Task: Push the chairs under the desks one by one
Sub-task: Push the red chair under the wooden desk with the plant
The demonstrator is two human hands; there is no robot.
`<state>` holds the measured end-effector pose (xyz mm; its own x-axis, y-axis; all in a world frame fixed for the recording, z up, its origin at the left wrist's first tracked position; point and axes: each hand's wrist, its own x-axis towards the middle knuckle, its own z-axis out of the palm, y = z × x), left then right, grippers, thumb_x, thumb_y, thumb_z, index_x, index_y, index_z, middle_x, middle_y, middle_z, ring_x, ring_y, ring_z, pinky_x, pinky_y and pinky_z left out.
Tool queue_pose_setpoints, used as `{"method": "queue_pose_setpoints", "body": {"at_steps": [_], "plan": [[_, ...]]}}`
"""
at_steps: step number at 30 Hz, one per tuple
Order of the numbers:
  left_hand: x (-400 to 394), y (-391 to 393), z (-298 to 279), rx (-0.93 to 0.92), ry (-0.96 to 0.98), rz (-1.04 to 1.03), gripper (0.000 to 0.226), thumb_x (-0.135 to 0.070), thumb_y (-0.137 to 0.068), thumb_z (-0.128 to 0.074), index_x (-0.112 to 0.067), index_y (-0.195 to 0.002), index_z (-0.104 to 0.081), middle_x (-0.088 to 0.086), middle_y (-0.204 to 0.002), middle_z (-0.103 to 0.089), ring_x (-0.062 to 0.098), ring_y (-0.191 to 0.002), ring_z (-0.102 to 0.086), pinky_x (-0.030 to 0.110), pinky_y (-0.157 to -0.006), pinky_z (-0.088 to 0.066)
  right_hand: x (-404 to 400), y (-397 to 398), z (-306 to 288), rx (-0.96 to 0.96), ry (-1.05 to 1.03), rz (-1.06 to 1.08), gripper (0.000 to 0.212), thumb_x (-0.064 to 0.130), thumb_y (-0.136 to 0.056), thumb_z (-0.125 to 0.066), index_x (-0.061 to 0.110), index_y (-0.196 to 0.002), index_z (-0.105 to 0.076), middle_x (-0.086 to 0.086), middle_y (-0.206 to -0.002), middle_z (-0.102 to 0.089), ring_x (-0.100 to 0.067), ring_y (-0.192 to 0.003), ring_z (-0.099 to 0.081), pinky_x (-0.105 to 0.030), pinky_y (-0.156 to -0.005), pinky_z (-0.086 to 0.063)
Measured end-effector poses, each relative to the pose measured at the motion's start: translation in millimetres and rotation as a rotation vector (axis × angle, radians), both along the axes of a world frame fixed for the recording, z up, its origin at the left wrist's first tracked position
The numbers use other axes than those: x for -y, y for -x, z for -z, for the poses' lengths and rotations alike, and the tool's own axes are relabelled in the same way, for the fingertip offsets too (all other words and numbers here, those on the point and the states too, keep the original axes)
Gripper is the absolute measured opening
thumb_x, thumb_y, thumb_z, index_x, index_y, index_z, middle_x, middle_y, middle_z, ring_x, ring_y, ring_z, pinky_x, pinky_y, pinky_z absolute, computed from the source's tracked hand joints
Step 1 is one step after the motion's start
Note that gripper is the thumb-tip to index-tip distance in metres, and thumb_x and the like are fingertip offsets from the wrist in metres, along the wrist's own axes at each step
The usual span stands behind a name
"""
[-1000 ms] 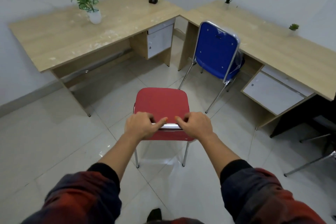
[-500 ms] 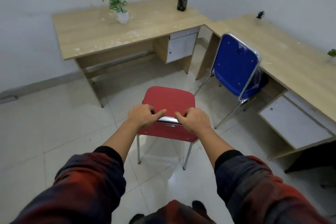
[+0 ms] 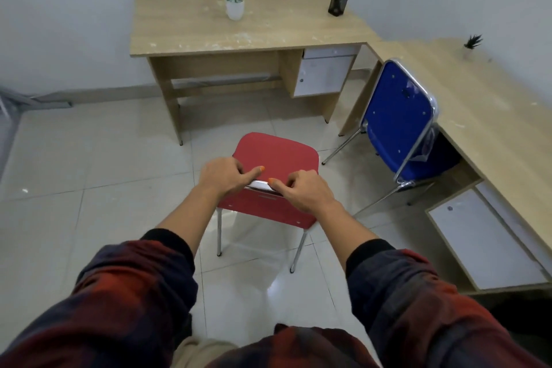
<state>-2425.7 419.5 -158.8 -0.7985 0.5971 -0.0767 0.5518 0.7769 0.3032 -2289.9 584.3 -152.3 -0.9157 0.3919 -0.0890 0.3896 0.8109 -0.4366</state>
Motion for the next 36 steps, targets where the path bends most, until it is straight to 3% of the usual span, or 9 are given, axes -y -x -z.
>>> {"method": "queue_pose_setpoints", "body": {"at_steps": [4, 8, 14, 20, 25, 31, 36], "plan": [[-11, -66, 2, -0.039, -0.024, -0.088, 0.074, -0.077, -0.086, -0.037, -0.015, -0.052, -0.056, -0.003, -0.047, -0.050, 0.013, -0.047, -0.048, 0.025, -0.047, -0.031, -33, -37, 7, 0.009, -0.015, -0.113, 0.072, 0.085, -0.076, -0.043, 0.018, -0.065, -0.067, 0.004, -0.057, -0.061, -0.015, -0.057, -0.059, -0.041, -0.057, -0.053], [-8, -100, 4, -0.064, -0.034, -0.181, 0.075, -0.076, -0.087, -0.034, -0.014, -0.057, -0.065, -0.003, -0.049, -0.055, 0.012, -0.047, -0.049, 0.023, -0.047, -0.030, -45, -50, 4, 0.000, -0.025, -0.183, 0.067, 0.085, -0.075, -0.045, 0.022, -0.065, -0.067, 0.008, -0.057, -0.061, -0.012, -0.058, -0.059, -0.039, -0.060, -0.054], [-7, -106, 6, -0.045, -0.073, -0.276, 0.070, -0.071, -0.090, -0.036, -0.016, -0.058, -0.067, -0.003, -0.051, -0.058, 0.015, -0.050, -0.053, 0.023, -0.050, -0.033, -44, -44, 7, -0.008, -0.058, -0.208, 0.074, 0.084, -0.079, -0.039, 0.016, -0.058, -0.061, 0.001, -0.054, -0.058, -0.019, -0.053, -0.057, -0.038, -0.055, -0.053], [-17, -85, 0, -0.082, -0.124, -0.297, 0.061, -0.065, -0.090, -0.044, -0.017, -0.059, -0.068, -0.004, -0.051, -0.057, 0.010, -0.046, -0.046, 0.022, -0.047, -0.027, -56, -22, 6, -0.022, -0.058, -0.180, 0.069, 0.078, -0.082, -0.042, 0.016, -0.055, -0.058, 0.002, -0.050, -0.055, -0.017, -0.049, -0.054, -0.033, -0.051, -0.046], [-5, -44, 2, -0.038, -0.126, -0.284, 0.059, -0.063, -0.085, -0.043, -0.017, -0.056, -0.066, -0.003, -0.050, -0.058, 0.019, -0.053, -0.056, 0.026, -0.053, -0.042, -31, -1, 6, -0.093, -0.107, -0.073, 0.064, 0.066, -0.087, -0.047, 0.014, -0.052, -0.056, 0.004, -0.045, -0.049, -0.016, -0.045, -0.050, -0.027, -0.049, -0.036], [19, 7, 2, -0.022, -0.098, -0.323, 0.052, -0.057, -0.083, -0.044, -0.019, -0.051, -0.059, -0.004, -0.050, -0.056, 0.018, -0.051, -0.053, 0.024, -0.048, -0.029, 0, 42, 0, -0.079, -0.065, -0.106, 0.059, 0.067, -0.086, -0.047, 0.019, -0.052, -0.046, 0.004, -0.047, -0.047, -0.021, -0.050, -0.053, -0.030, -0.054, -0.040], [-5, 21, 5, -0.016, -0.124, -0.387, 0.053, -0.053, -0.087, -0.046, -0.014, -0.057, -0.066, 0.001, -0.053, -0.060, 0.020, -0.051, -0.055, 0.024, -0.049, -0.037, -24, 64, 1, -0.088, -0.044, -0.125, 0.062, 0.066, -0.085, -0.049, 0.014, -0.052, -0.053, 0.002, -0.045, -0.047, -0.020, -0.045, -0.051, -0.030, -0.050, -0.043]]}}
